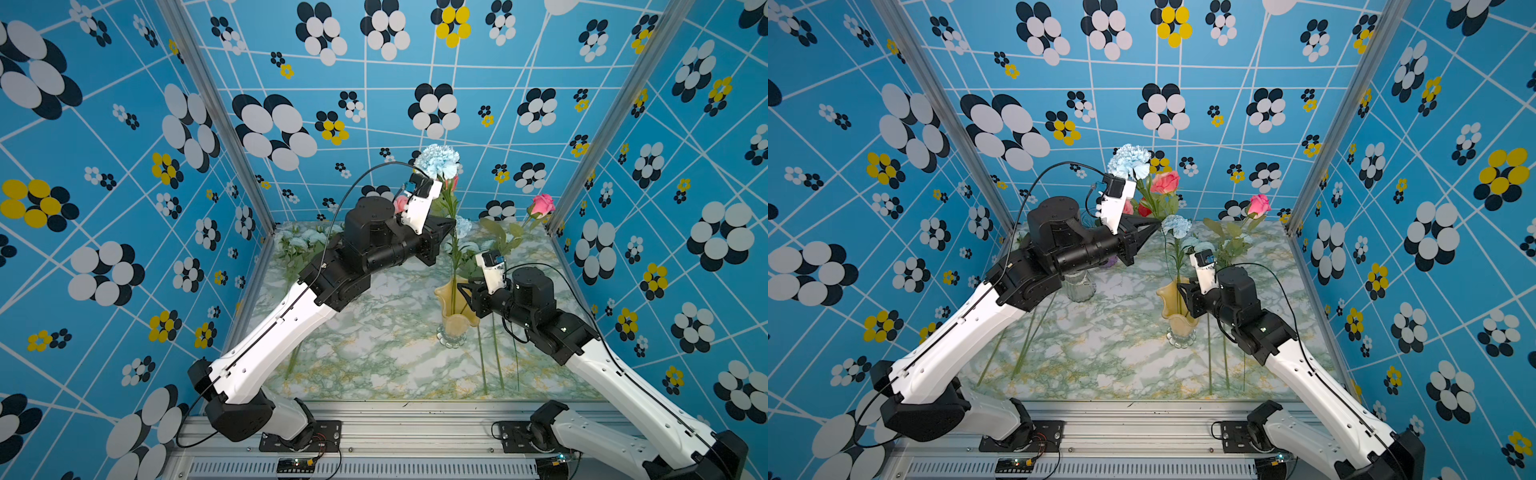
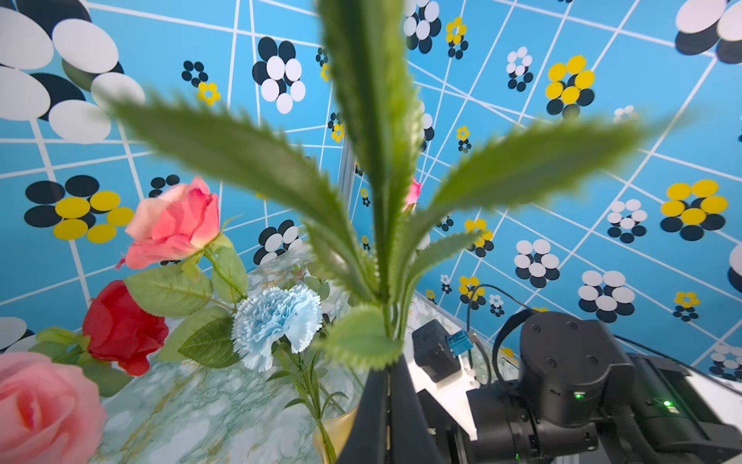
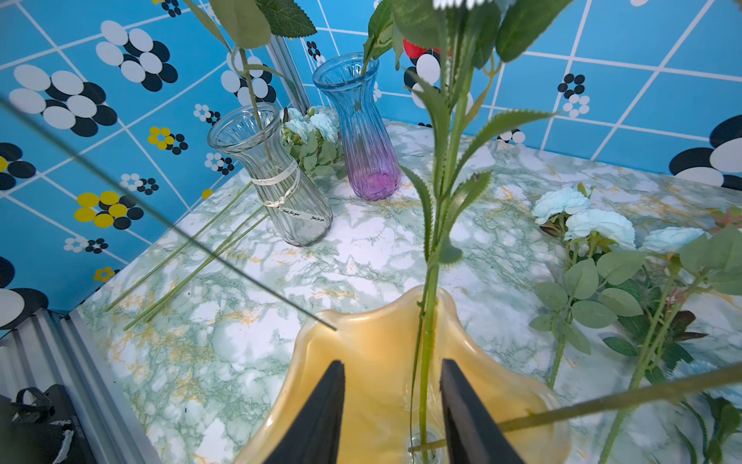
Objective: Pick out blue flowers from the vase
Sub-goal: Pick up the flower from the vase.
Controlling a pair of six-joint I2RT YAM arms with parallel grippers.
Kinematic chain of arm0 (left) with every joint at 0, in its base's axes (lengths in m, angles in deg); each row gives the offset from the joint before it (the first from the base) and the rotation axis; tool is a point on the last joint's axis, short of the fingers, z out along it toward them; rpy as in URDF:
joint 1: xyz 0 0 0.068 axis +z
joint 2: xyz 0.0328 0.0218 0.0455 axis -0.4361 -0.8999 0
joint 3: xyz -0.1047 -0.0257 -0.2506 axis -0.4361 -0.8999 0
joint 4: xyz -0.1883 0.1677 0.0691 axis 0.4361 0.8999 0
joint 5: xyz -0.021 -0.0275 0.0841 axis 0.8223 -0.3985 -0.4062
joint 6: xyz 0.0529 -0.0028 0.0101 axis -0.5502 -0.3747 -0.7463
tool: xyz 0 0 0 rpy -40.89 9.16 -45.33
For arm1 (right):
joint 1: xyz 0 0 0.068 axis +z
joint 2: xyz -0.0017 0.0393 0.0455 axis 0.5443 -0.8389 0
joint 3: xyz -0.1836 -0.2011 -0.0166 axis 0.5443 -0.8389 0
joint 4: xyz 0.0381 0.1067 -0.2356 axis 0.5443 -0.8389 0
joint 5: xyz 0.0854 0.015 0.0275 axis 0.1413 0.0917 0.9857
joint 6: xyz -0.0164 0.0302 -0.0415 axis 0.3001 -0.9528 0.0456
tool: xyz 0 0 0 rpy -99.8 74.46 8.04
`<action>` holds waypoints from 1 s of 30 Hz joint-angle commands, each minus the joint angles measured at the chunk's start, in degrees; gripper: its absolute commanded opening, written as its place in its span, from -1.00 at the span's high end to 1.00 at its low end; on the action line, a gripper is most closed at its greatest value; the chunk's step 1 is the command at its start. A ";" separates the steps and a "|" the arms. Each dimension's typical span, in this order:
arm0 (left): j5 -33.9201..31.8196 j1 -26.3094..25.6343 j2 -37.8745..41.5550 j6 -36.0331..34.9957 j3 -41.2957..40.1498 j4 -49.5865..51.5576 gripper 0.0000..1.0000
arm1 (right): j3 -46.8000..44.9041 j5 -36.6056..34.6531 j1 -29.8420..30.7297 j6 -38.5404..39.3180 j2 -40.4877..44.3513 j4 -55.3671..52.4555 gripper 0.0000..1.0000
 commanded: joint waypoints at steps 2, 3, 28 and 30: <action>4.57 1.37 1.19 -3.20 6.02 10.33 1.00 | -0.13 3.14 -0.35 -1.27 2.18 1.34 0.05; 4.68 1.54 1.48 -3.65 6.47 11.91 1.00 | -0.05 3.87 -0.35 -1.54 2.61 1.37 0.03; 13.32 4.41 11.02 0.55 -17.25 9.33 1.00 | 3.30 16.81 11.07 -8.25 2.41 14.46 -0.03; 14.25 4.75 10.94 0.83 -18.52 8.44 1.00 | 3.07 16.24 11.59 -8.44 1.41 15.80 0.00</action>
